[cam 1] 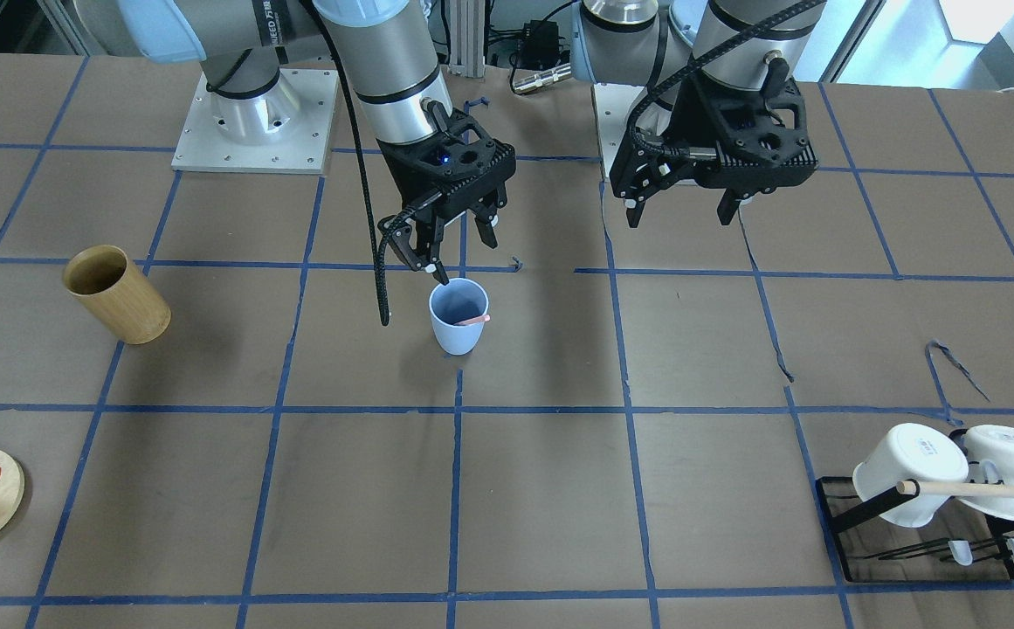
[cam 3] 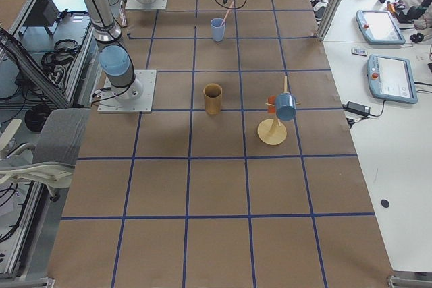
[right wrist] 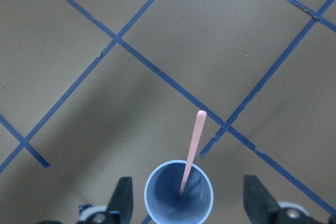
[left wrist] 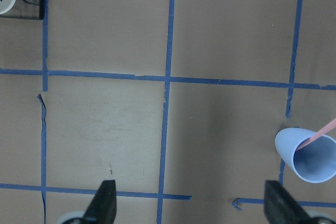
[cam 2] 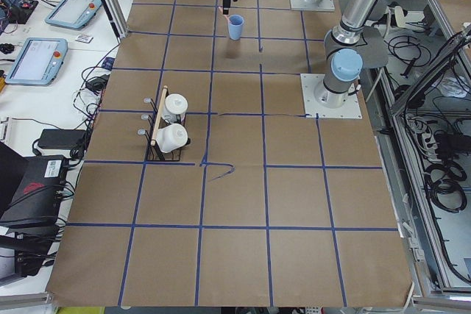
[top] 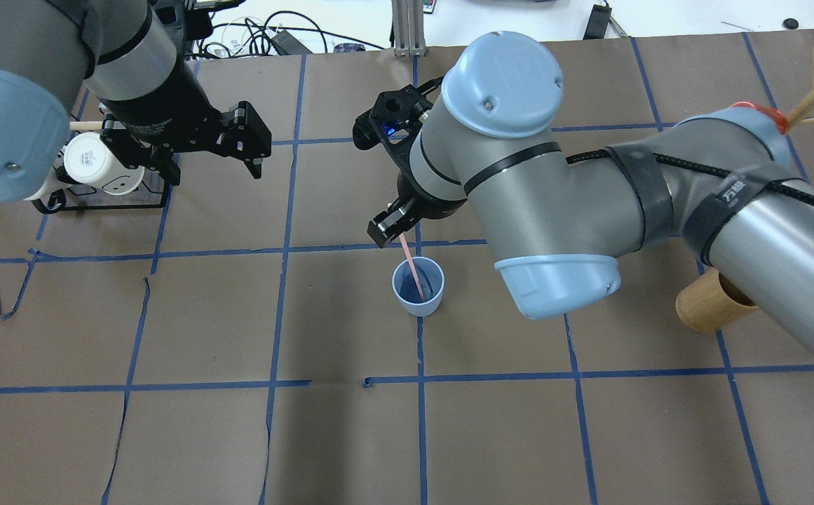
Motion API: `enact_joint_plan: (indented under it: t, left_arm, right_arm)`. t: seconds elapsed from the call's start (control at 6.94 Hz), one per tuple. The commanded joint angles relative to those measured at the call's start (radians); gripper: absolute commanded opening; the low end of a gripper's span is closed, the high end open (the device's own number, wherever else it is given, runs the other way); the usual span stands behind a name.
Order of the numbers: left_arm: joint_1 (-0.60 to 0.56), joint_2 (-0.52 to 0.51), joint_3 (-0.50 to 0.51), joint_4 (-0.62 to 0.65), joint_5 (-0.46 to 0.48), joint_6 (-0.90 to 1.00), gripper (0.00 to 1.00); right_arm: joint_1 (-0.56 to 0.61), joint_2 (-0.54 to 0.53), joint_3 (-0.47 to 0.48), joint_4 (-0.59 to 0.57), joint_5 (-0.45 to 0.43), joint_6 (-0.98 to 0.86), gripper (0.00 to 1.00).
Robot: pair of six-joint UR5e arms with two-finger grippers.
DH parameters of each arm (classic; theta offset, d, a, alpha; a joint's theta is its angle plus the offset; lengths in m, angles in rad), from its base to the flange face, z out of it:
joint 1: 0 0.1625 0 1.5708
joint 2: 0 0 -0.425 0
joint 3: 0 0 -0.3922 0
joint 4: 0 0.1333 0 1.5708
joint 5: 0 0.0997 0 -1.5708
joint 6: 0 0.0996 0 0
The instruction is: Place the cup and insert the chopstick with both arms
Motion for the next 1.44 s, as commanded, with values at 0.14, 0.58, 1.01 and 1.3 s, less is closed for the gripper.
enact_joint_plan:
  t: [0.14,0.58,1.01,1.3]
  left_arm:
    - [0.000,0.000,0.000,0.000,-0.001,-0.001,1.00]
    - [0.000,0.000,0.002,0.000,-0.001,-0.001,1.00]
    - [0.000,0.000,0.000,0.000,-0.001,0.000,1.00]
    - [0.000,0.000,0.002,0.000,-0.001,0.000,1.00]
  right_arm:
    - [-0.149,0.007,-0.196,0.347,-0.010,0.095,0.99]
    - [-0.328,-0.006,-0.264,0.525,-0.127,0.106,1.00]
    - [-0.328,-0.018,-0.258,0.535,-0.172,0.236,1.00]
    - [-0.331,-0.023,-0.256,0.544,-0.176,0.238,1.00]
